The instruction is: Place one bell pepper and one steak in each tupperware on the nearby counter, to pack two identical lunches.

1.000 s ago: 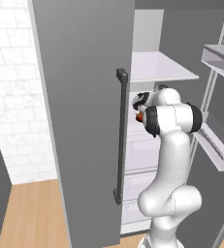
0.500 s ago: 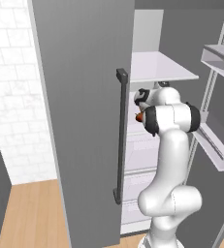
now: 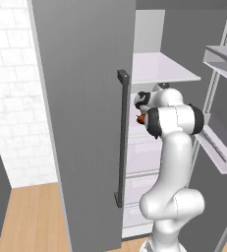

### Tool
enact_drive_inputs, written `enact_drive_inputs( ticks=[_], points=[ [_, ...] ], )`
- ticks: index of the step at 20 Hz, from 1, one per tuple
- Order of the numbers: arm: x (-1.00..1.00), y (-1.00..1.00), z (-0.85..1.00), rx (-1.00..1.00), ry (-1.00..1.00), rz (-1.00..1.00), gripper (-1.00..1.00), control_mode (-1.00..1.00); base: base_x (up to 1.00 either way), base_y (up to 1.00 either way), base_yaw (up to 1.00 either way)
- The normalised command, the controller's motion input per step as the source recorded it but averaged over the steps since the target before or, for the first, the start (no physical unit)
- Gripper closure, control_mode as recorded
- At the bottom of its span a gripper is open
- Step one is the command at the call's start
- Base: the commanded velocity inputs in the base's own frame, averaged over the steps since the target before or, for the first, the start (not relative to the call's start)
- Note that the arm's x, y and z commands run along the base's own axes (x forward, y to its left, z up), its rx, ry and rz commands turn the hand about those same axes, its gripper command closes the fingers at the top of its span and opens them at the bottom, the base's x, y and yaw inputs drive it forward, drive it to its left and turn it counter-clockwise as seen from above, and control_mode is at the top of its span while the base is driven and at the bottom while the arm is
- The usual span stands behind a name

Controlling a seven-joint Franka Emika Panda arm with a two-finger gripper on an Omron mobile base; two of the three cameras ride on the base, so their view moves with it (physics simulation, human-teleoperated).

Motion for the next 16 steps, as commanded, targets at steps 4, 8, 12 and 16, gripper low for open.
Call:
enact_drive_inputs(
  ticks=[4, 8, 12, 16],
  points=[
    [-0.43, 0.13, -0.30, -0.03, 0.02, 0.00, 1.00, -1.00, 0.00, 0.00, 0.00],
    [-0.63, 0.00, -0.04, -0.04, 0.03, 0.00, 1.00, -1.00, 0.00, 0.00, 0.00],
    [-0.79, 0.00, 0.00, -0.08, 0.00, 0.00, 1.00, -1.00, 0.00, 0.00, 0.00],
    [-0.96, 0.00, 0.19, -0.07, 0.00, 0.00, 1.00, -1.00, 0.00, 0.00, 0.00]
  ],
)
